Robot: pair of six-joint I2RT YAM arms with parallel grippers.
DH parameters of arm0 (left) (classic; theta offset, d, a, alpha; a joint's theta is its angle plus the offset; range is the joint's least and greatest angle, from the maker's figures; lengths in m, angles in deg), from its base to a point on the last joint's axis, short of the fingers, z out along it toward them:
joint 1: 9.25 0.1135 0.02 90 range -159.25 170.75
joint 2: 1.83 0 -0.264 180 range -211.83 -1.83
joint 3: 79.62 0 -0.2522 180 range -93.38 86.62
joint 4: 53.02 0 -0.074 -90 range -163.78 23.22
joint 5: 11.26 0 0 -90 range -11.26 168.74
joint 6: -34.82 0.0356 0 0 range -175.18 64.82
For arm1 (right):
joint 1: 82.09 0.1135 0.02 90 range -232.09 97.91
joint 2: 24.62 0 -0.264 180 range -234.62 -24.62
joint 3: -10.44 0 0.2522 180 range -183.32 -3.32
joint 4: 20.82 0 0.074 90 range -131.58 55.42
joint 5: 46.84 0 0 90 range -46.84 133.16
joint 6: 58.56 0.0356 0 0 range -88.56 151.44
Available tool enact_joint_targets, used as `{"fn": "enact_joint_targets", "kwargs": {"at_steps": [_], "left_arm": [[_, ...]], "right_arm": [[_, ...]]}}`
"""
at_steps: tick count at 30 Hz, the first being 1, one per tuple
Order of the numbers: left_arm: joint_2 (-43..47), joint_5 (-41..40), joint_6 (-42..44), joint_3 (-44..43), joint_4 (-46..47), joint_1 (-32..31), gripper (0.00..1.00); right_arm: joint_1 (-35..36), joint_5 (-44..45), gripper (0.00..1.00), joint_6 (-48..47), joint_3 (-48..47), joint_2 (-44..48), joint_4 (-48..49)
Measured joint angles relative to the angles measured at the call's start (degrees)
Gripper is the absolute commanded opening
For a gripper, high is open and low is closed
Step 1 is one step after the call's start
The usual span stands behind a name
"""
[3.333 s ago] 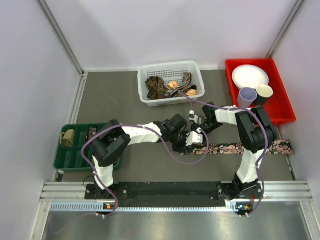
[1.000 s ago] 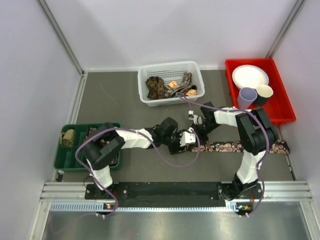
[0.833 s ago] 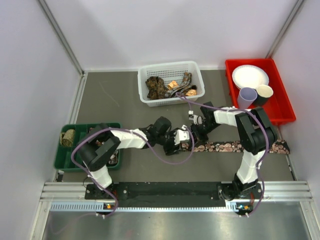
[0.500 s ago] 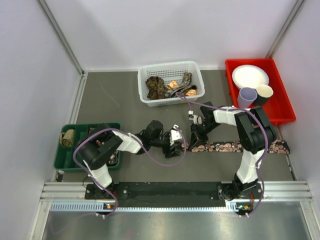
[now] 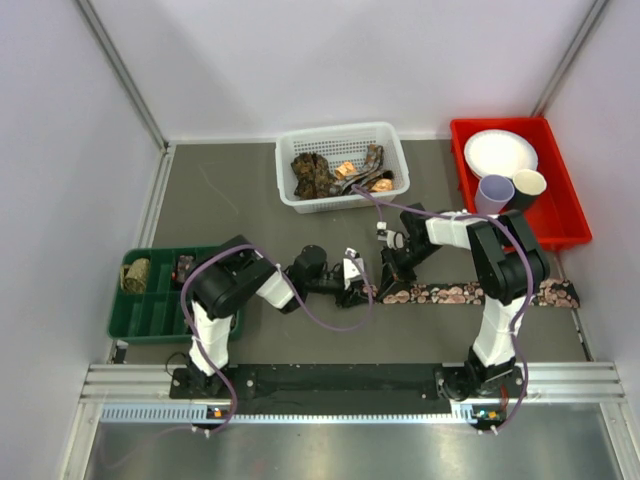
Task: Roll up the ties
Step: Roll the tie at the center of the board.
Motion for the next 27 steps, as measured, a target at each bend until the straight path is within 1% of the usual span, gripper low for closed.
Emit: {"fn": "enact_joint_targets", "kwargs": {"at_steps": [3,4,6,9,11,13,14,19,21,25,27], "left_arm": [[-0.4,0.5,0.1,0.0,0.7,0.1,0.29],[-0.4,0.5,0.3,-0.1,0.5,0.1,0.24],[0.3,0.5,1.4,-0.7,-2.2,0.1,0.20],[2.7,-0.7,4.9,-3.5,-12.1,-0.6,0.13],[4.3,-1.8,7.6,-7.2,-22.2,-1.3,0.09],[4.8,-3.1,10.0,-11.1,-31.3,-1.9,0.08],[5.0,-4.0,11.2,-13.3,-35.9,-2.3,0.06],[5.0,-7.9,17.5,-20.0,-50.5,-3.7,0.02],[4.9,-9.5,19.7,-21.9,-54.6,-4.1,0.00],[4.6,-11.9,22.1,-24.4,-59.2,-5.1,0.00],[4.3,-12.9,22.6,-25.6,-61.3,-5.5,0.00]], "right_arm": [[0.0,0.0,0.00,0.0,0.0,0.0,0.0],[0.0,0.0,0.00,0.0,0.0,0.0,0.0],[0.0,0.0,0.00,0.0,-0.3,-0.2,-0.4],[0.0,0.0,0.00,0.0,-0.7,-0.5,-0.9],[0.0,0.3,0.06,-0.1,-1.3,-0.8,-1.7],[0.0,1.1,0.13,-0.2,-1.9,-0.8,-2.7],[0.0,1.5,0.14,-0.2,-2.2,-0.8,-3.1],[0.0,2.1,0.22,-0.2,-3.2,-0.8,-4.7],[-0.1,2.3,0.23,-0.3,-3.4,-0.7,-5.2],[-1.3,2.3,0.28,-1.9,-3.7,-0.3,-6.9],[-2.8,2.3,0.29,-3.4,-3.6,0.2,-8.2]]}}
